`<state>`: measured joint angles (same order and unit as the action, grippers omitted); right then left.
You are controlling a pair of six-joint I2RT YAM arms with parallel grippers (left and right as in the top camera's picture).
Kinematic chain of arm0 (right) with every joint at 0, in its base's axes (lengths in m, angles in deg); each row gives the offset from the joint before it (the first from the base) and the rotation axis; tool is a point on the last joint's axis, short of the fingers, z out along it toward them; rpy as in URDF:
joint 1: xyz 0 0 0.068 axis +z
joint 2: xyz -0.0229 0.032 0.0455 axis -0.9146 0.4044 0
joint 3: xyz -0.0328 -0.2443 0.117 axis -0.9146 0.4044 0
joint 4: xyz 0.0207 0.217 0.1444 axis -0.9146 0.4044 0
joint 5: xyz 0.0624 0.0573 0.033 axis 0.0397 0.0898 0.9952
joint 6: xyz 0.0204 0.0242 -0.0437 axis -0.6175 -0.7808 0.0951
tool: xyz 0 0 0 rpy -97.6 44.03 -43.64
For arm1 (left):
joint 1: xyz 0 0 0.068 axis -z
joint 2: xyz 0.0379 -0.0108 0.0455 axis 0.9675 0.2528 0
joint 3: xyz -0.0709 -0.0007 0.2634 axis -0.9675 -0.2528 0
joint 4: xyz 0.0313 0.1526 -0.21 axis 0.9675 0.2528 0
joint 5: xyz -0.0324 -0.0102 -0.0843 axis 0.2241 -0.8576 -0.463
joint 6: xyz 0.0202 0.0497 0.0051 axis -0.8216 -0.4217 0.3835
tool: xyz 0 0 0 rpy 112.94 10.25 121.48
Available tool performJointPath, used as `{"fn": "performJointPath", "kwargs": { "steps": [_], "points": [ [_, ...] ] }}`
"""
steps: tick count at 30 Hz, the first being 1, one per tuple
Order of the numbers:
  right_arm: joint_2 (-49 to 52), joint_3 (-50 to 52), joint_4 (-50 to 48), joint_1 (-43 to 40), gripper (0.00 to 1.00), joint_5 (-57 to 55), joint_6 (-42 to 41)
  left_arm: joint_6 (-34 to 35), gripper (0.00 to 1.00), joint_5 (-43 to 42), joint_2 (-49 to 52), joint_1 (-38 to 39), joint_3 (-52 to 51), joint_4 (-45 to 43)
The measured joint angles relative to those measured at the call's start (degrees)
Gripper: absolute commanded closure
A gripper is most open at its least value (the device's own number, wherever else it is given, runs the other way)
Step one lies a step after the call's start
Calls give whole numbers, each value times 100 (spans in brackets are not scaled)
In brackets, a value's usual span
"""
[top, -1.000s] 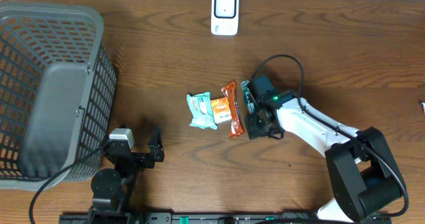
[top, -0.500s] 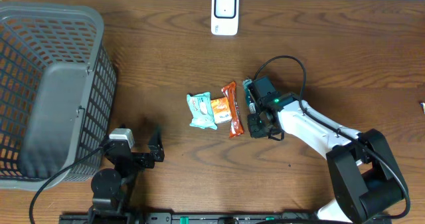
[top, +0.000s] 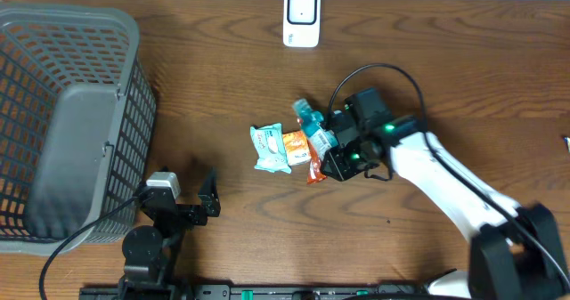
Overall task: Scan the item barcode
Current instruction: 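Lower the right gripper and grasp the lying Listerine bottle, then lift the bottle and hold it over the white scanner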
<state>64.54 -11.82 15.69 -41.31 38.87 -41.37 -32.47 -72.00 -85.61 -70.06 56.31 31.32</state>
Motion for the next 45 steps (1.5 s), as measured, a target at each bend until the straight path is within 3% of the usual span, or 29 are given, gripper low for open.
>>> {"fn": "performJointPath", "kwargs": {
  "steps": [6, 11, 25, 32, 45],
  "points": [
    [-501, -50, 669, -275, 99, 1727, 1429, 0, 2, 0, 0, -2, 0, 0],
    [-708, -50, 1016, -339, 99, 2514, 2057, 0, 2, 0, 0, 0, 0, 0],
    [-1602, -50, 1460, -339, 99, 2638, 2640, 0, 2, 0, 0, 0, 0, 0],
    [-1574, -50, 372, -341, 99, 1956, 2736, -2, 2, 0, 0, 0, 0, 0],
    [-590, -55, -3495, -341, 99, -291, 2280, -2, 2, 2, 4, 0, 0, -2]
  ]
}}
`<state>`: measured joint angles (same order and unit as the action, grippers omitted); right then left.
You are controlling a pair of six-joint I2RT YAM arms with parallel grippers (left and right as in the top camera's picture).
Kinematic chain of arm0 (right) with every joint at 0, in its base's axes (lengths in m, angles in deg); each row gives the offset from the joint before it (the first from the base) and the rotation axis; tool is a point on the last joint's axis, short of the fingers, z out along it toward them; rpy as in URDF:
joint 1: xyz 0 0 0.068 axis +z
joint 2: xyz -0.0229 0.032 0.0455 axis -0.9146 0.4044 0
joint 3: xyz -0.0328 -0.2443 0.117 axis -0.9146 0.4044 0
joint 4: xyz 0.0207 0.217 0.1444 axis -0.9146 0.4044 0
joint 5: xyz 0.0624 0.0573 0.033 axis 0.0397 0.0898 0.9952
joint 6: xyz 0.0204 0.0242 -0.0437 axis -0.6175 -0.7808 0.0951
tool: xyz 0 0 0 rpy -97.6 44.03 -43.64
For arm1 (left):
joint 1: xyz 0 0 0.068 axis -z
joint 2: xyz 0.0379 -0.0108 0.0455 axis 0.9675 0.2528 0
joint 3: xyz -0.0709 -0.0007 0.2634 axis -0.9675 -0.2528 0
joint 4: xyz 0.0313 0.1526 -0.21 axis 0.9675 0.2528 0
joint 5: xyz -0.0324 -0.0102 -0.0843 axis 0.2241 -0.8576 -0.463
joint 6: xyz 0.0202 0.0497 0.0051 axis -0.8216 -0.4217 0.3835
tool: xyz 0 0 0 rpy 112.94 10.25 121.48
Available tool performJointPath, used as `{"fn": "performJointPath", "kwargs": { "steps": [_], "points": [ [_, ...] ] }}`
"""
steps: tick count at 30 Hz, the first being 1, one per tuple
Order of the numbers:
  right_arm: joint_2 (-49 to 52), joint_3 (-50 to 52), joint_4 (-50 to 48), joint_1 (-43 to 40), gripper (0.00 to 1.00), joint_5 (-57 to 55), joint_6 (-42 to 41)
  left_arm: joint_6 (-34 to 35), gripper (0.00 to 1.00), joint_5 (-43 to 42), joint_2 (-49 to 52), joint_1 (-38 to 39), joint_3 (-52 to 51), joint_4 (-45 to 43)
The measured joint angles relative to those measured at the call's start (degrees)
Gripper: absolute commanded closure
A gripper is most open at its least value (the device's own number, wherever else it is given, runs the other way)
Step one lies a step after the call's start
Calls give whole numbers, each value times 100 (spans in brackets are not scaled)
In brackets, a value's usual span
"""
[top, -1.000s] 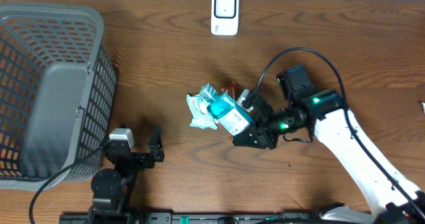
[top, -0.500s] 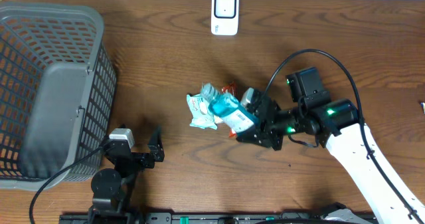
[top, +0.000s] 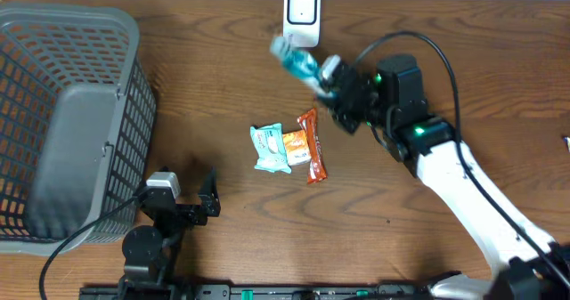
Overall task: Scan the item barcode
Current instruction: 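Lift the bottle and hold it over the white scanner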
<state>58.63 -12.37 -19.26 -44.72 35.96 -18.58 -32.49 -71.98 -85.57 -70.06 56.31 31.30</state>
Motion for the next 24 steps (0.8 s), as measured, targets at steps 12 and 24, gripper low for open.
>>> {"fn": "performJointPath", "kwargs": {
  "steps": [12, 24],
  "points": [
    [1814, -7, -3303, 33, 83, -2328, 636, 0, 2, 0, 0, -2, 0, 2],
    [4258, -2514, -3530, 94, 83, -3753, 2142, 0, 2, -2, 0, -2, 0, 4]
  ]
}}
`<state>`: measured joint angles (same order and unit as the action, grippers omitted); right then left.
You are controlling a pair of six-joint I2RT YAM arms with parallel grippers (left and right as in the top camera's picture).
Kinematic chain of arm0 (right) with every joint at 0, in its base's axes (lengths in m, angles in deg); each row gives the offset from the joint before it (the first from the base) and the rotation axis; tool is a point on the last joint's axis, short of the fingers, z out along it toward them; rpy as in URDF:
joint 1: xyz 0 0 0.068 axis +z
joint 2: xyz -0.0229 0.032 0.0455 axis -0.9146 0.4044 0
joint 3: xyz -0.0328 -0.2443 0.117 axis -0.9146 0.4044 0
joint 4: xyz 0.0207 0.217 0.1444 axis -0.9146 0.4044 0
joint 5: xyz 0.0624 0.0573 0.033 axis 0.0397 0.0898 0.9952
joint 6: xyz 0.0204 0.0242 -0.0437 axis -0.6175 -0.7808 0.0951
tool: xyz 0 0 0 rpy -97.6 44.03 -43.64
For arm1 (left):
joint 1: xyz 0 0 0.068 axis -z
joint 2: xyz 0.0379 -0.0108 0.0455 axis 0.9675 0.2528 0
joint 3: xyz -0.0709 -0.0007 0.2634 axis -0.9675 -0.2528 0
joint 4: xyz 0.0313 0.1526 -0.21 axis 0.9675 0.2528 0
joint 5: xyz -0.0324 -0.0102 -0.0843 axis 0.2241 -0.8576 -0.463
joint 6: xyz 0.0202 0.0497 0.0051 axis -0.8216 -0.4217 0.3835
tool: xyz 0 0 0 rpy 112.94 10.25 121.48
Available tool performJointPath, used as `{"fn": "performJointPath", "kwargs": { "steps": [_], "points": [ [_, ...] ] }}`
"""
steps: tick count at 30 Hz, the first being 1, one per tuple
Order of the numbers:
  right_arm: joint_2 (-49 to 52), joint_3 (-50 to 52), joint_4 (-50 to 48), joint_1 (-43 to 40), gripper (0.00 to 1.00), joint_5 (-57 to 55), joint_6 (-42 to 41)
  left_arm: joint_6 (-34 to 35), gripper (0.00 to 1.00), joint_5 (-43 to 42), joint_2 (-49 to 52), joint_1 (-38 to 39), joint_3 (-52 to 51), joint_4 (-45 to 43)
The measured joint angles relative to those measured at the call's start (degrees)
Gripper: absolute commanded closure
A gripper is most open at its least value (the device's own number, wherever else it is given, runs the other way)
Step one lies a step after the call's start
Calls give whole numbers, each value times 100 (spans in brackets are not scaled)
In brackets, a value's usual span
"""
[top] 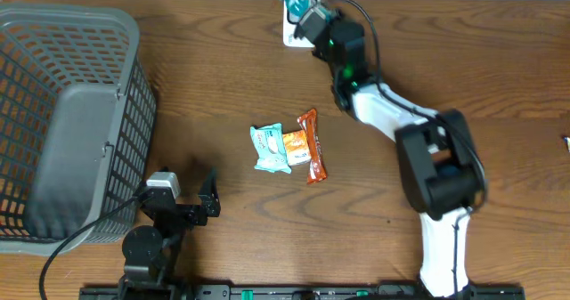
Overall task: Scan the item barcode
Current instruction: 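Lift the bottle and hold it over the white scanner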
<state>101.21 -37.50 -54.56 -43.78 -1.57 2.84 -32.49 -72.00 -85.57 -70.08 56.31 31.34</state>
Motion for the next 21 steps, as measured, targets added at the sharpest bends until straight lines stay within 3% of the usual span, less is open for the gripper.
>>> {"fn": "performJointPath", "kwargs": {
  "steps": [11, 21],
  "points": [
    [2105, -2699, 57, 4, 83, -841, 1670, 0, 2, 0, 0, 0, 0, -2],
    [2297, -2833, 116, 4, 83, -1113, 2253, 0, 2, 0, 2, 2, 0, -2]
  ]
}}
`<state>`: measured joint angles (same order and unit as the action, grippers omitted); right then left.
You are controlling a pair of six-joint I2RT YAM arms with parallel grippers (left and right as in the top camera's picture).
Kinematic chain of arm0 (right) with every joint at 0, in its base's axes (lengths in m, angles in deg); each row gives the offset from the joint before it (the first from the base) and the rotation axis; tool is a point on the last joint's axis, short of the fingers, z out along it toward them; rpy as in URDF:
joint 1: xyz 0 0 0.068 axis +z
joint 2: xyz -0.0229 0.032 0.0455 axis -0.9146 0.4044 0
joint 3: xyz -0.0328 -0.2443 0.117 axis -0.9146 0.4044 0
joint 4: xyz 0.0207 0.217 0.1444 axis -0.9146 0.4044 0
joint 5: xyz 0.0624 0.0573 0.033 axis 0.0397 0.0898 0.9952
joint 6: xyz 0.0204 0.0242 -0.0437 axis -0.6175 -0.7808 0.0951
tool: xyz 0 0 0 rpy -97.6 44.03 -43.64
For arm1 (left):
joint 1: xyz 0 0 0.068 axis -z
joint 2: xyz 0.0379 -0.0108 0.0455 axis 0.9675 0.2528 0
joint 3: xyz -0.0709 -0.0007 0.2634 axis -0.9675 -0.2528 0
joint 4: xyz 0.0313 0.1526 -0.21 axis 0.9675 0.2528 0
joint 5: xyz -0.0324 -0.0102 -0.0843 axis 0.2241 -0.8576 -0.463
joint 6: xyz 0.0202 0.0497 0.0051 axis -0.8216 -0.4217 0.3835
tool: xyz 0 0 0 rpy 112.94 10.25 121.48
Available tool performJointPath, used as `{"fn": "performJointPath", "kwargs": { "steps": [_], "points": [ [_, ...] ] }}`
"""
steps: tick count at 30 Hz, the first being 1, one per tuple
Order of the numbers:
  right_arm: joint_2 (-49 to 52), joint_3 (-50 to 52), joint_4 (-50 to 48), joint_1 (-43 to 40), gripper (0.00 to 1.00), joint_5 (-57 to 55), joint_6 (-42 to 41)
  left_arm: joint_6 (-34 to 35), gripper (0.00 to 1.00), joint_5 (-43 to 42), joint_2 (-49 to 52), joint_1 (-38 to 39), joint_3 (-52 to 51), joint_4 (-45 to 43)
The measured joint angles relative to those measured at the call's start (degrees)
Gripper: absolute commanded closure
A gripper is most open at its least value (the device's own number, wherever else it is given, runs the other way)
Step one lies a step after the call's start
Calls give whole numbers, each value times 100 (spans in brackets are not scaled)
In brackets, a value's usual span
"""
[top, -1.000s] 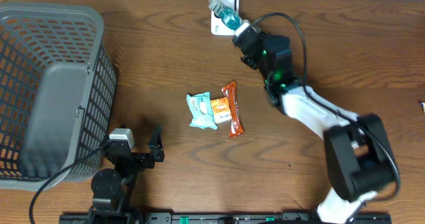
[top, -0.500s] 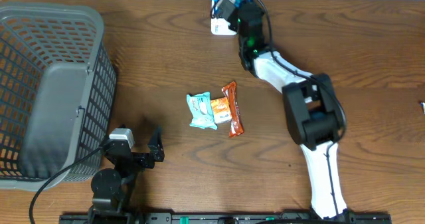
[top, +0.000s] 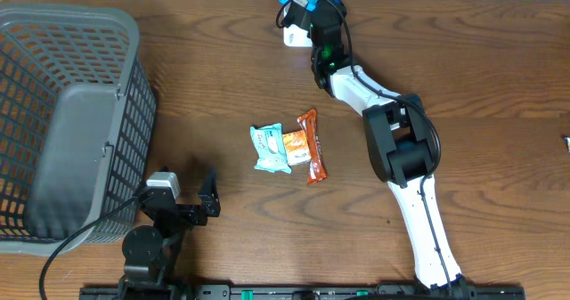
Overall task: Scan the item barcode
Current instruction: 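Lift the bottle and hold it over the white scanner, then carry the bottle right and set it at the table's right edge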
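My right arm reaches to the table's far edge. Its gripper is shut on a teal-blue packet, held up above the white barcode scanner [top: 292,36]. The wrist covers most of the scanner, and only its lower left part shows. Whether the packet's barcode faces the scanner cannot be told from above. My left gripper [top: 208,196] rests low at the front left, away from all items, and its jaws are not clearly visible.
A pale blue-and-white pouch [top: 266,149], a small orange packet [top: 293,145] and an orange-red bar [top: 310,158] lie together mid-table. A large grey mesh basket [top: 125,42] fills the left side. The right arm's white links [top: 419,211] stretch diagonally across the right half.
The right gripper has shifted slightly further toward the far edge and left, taking the teal packet nearly to the frame's top. The arm is stretched out more. The left arm has not moved.
The right gripper was first down at the cluster mid-table, on the teal packet beside the orange ones. It then held the packet lifted near the scanner, then over the scanner, and now beyond it at the far edge. The other packets stayed in place.
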<state>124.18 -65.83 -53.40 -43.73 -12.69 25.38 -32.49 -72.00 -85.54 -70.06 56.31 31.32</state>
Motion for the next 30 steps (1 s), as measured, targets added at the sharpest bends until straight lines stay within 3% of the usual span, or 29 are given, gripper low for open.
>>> {"fn": "performJointPath", "kwargs": {
  "steps": [5, 12, 17, 22, 30],
  "points": [
    [-35, -24, 273, -2, 86, -164, -63, 2, 2, 0, -2, 0, 0, 0],
    [-901, -39, 2824, -286, 88, -295, -682, 0, 2, 0, 0, 0, 0, 0],
    [-1665, -94, 4334, -1154, 88, -365, -1342, 2, 2, 0, -2, -2, 0, 0],
    [-1823, -138, 5357, -2173, 89, -409, -2024, 0, 2, 0, -2, 0, 0, 0],
    [-1823, 723, 5578, -3510, 86, -339, -2721, 0, 2, 0, -2, -2, 0, 0]
  ]
}}
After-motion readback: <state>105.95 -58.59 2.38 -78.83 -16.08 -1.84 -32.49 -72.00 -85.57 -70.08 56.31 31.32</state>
